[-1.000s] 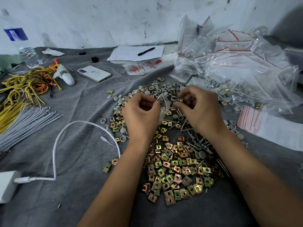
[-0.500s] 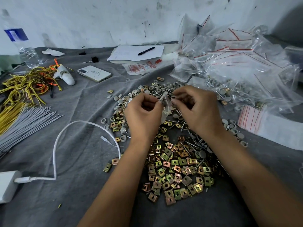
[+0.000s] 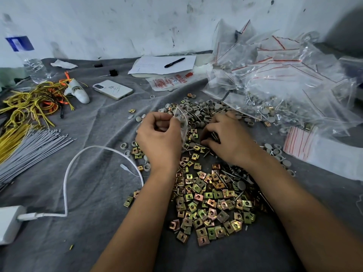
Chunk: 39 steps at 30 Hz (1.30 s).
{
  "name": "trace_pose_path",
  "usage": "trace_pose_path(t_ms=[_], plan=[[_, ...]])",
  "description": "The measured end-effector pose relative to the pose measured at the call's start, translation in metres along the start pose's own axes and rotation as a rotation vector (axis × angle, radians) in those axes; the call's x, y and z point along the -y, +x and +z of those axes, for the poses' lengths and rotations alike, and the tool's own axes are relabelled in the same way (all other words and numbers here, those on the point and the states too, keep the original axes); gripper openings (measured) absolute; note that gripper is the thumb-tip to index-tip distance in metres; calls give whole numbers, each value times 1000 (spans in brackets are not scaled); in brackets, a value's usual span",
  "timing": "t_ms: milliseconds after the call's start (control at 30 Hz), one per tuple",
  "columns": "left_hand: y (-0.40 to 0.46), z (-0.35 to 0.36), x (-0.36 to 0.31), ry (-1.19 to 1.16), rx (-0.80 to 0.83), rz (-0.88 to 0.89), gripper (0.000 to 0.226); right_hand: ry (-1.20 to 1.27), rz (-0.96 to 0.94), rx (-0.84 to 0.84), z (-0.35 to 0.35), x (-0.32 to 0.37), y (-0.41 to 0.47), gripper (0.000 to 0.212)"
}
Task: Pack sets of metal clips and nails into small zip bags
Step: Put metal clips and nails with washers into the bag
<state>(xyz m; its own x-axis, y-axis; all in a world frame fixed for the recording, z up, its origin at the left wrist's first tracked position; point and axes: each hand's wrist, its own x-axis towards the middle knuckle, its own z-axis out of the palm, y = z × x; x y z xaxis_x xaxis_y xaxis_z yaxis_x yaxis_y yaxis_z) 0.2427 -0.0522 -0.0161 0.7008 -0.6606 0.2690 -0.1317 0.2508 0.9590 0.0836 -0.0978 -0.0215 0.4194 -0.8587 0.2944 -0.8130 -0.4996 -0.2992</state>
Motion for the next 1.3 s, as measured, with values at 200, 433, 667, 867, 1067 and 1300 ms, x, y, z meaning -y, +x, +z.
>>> trace_pose_path(t_ms=[200, 433, 667, 867, 1067, 1300], plan=[[-1, 1, 1, 28, 52, -5, 20, 24, -42, 52, -3, 6, -5, 19], [-8, 1, 0, 177, 274, 46, 10, 418, -92, -420, -13, 10, -8, 9], [-11, 1, -4, 202, 254, 85, 11, 427, -160, -266, -8, 13, -10, 18], [-10, 0, -5, 172, 179, 121, 9, 467, -125, -294, -7, 13, -9, 16], [-7, -1, -5, 120, 48, 81, 9, 177, -65, -273, -2, 1, -2, 22], [-6, -2, -4, 107, 40, 71, 8, -31, -15, -43, 4, -2, 2, 28]])
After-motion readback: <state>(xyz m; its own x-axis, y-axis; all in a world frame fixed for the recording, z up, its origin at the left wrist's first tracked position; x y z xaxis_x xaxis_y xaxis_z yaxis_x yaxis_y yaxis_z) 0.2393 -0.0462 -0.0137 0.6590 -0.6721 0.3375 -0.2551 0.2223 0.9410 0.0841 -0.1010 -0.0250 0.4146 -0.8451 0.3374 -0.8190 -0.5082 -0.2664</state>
